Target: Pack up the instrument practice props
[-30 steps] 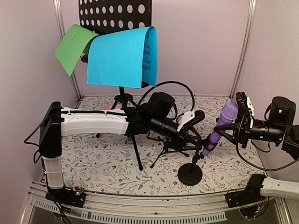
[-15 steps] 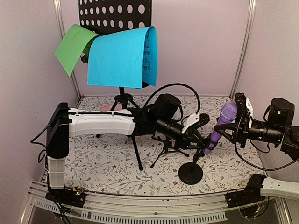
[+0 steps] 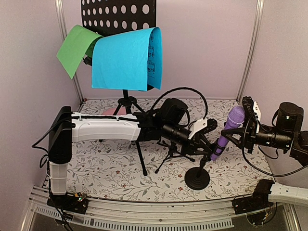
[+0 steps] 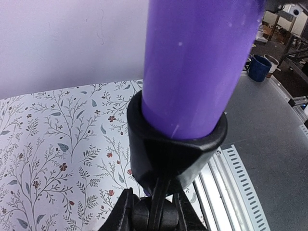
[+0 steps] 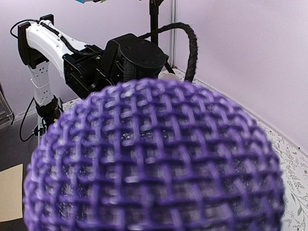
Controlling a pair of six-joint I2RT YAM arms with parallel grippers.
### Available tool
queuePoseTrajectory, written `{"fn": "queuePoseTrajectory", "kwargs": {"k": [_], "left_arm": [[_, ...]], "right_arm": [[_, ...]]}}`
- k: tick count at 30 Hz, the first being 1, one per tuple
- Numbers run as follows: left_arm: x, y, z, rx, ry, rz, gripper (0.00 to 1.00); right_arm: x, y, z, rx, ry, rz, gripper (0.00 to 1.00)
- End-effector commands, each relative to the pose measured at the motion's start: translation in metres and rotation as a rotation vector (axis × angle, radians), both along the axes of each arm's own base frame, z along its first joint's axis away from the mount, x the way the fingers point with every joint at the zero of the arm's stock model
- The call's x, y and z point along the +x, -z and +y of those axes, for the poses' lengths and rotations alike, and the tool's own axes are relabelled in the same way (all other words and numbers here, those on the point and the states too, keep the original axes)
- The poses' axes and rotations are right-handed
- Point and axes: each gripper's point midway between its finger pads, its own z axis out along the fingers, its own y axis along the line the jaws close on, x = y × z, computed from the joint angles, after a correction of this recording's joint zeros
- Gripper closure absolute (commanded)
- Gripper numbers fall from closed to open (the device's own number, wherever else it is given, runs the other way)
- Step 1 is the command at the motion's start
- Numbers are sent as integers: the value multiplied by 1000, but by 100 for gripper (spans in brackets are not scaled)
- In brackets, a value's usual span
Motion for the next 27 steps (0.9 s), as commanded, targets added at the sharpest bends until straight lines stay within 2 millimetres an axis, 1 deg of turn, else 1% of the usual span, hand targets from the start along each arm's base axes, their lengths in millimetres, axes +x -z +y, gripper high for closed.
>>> {"fn": "queuePoseTrajectory", "kwargs": {"k": [1,3,7,13,16,17,19,22,23,26,27], "left_arm": [[7,-2,-2,11,-89,-46,100],[11,-1,-3,16,-113,-64,100],[20,4,-5,32,-174,-86,100],[28,12,-6,52,-228,-102,100],[30,15,-4,55,-243,-98,100],[31,15,-4,55,-251,-97,100],[33,15,-1,48,-273,-90,100],[36,15,6,34,-297,-57,100],[35,20,9,36,-301,-45,100],[36,28,13,51,-312,-46,100],[36,32,13,67,-312,-47,100]], "right_arm": [[25,-4,-28,-9,227,18,98],[30,0,-36,-8,295,64,100],[36,2,-43,35,375,135,100],[42,-9,-49,129,453,193,100],[36,-19,-45,158,411,192,100],[36,-22,-47,159,413,183,100],[35,-29,-56,161,443,168,100],[28,-38,-61,141,421,137,100],[25,-39,-64,121,418,117,100],[29,-41,-86,84,515,80,100],[28,-45,-90,96,526,68,100]]}}
